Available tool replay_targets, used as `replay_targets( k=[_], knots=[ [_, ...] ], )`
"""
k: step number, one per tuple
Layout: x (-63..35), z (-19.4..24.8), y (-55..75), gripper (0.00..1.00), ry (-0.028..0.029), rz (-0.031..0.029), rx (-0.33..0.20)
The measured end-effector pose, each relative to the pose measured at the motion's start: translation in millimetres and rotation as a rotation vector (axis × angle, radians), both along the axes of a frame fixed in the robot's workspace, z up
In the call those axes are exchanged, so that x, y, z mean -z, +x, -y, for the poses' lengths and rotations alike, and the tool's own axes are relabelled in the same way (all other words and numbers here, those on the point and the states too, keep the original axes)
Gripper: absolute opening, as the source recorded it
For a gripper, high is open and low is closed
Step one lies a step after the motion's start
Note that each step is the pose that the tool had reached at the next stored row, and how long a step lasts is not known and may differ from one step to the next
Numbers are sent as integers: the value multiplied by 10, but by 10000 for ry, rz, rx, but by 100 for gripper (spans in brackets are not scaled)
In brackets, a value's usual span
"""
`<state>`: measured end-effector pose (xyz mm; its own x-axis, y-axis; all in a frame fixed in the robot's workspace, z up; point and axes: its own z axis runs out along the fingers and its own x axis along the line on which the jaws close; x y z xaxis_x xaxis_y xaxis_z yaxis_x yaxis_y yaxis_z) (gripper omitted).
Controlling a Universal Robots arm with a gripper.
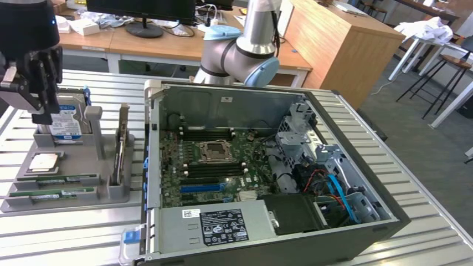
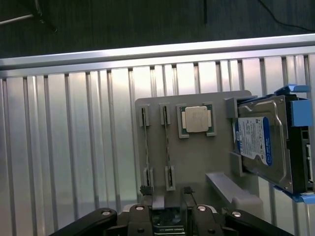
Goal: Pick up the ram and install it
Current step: 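Pick up the ram and move it above insertion slot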
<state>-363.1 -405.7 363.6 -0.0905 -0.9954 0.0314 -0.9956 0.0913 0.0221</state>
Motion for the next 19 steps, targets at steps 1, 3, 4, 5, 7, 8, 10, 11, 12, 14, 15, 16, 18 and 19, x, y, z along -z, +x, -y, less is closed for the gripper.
replay_targets(
  k=[1, 3, 4, 5, 7, 8, 10, 11, 12, 14, 15, 16, 18, 19],
  knots=[
    [14, 0, 0, 36, 1, 0, 0],
    [45, 0, 0, 36, 0, -1, 0],
    [63, 0, 0, 36, 1, 1, 0],
    [81, 0, 0, 36, 1, 1, 0],
    [116, 0, 0, 36, 0, 0, -1],
    [134, 0, 0, 36, 0, 0, -1],
    [170, 0, 0, 36, 0, 0, -1],
    [188, 0, 0, 36, 1, 0, -2],
    [205, 0, 0, 36, 1, 1, -2],
    [239, 0, 0, 36, 0, -1, -3],
    [258, 0, 0, 36, 1, 1, -3],
    [275, 0, 0, 36, 0, 0, -4],
    [309, 0, 0, 36, 0, 1, -4],
    [326, 0, 0, 36, 0, 0, -4]
  ],
)
